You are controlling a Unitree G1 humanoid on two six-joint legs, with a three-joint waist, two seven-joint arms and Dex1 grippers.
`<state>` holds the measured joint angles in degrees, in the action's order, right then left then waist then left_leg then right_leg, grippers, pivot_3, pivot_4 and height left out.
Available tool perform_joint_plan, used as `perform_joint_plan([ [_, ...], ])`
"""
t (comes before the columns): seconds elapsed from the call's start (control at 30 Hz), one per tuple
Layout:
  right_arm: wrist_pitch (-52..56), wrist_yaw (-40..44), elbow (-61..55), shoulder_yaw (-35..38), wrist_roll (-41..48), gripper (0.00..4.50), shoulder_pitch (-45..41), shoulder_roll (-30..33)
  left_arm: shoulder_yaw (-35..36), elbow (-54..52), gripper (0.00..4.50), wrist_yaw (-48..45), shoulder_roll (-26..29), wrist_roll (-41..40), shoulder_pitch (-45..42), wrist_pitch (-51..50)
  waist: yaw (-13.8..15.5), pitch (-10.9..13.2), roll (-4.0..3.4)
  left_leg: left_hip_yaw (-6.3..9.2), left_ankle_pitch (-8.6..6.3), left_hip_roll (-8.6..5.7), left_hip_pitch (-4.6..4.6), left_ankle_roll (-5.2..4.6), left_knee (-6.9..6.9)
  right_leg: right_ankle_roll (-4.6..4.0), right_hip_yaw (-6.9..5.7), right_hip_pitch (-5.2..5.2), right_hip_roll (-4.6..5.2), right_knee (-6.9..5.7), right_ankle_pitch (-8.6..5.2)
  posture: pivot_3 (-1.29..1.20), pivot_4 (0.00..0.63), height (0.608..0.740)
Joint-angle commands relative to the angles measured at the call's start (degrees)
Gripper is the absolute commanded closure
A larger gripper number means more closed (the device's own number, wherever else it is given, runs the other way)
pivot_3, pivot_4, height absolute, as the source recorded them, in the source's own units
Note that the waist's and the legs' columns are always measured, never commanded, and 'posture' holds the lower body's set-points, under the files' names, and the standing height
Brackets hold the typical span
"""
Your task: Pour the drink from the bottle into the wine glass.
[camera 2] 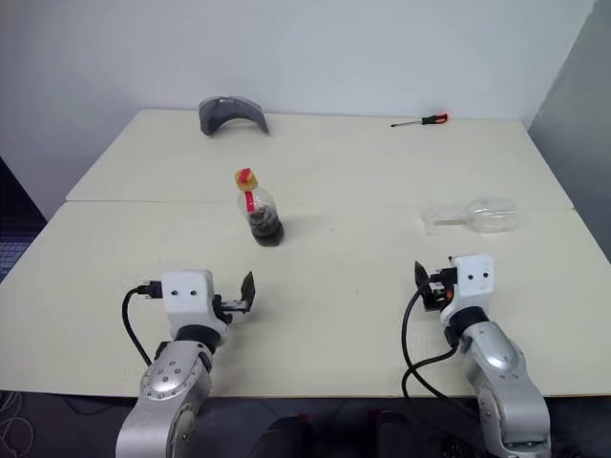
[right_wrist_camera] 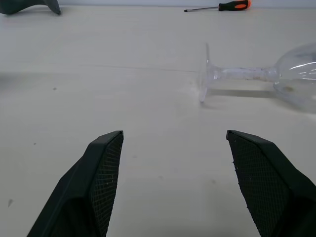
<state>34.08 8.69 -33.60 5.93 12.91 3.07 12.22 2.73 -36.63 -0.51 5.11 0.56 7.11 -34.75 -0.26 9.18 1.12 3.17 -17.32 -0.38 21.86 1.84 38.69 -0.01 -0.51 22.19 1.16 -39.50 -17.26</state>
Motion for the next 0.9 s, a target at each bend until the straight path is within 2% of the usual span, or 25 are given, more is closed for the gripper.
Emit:
perform_joint_plan([
  [0.03,-0.95,0.43,-1.77,1.23,0.85,0.93,0.72,0.23,0.98,-2.20,0.03,-0.66,0.80,-0.43,0.08,0.26,0.01,0.00,0.00,0.00,0.00,0.00,0.00,0.00,0.00,0.00,0.00,0.00,0.00,0.00,0.00,0.00,0.150,0.740],
  [0.63,0.89,0.44,-4.34,-1.12,1.06,0.93,1.90,0.17,6.24,-5.52,0.03,-3.16,2.60,-4.83,3.04,-1.39,0.02,0.01,-0.01,0.02,0.00,0.01,-0.01,0.00,-0.01,0.00,-0.01,-0.01,0.00,0.01,0.00,0.00,0.150,0.740],
  [0.77,0.97,1.84,-5.23,-0.12,2.08,0.93,2.66,1.16,5.06,-7.03,0.03,-3.05,2.36,-5.00,5.32,-1.18,0.01,0.01,-0.01,0.02,0.00,0.03,-0.01,0.00,-0.03,0.00,-0.01,0.00,-0.01,0.02,0.00,0.00,0.150,0.740],
  [0.9,-0.25,2.42,-4.02,0.23,1.83,0.93,2.79,2.21,4.44,-4.89,0.03,-3.16,2.60,-5.14,2.82,-0.32,0.19,0.01,-0.01,0.04,0.00,0.00,-0.01,0.00,-0.02,0.02,-0.03,-0.03,0.00,0.06,0.01,0.00,0.150,0.740],
])
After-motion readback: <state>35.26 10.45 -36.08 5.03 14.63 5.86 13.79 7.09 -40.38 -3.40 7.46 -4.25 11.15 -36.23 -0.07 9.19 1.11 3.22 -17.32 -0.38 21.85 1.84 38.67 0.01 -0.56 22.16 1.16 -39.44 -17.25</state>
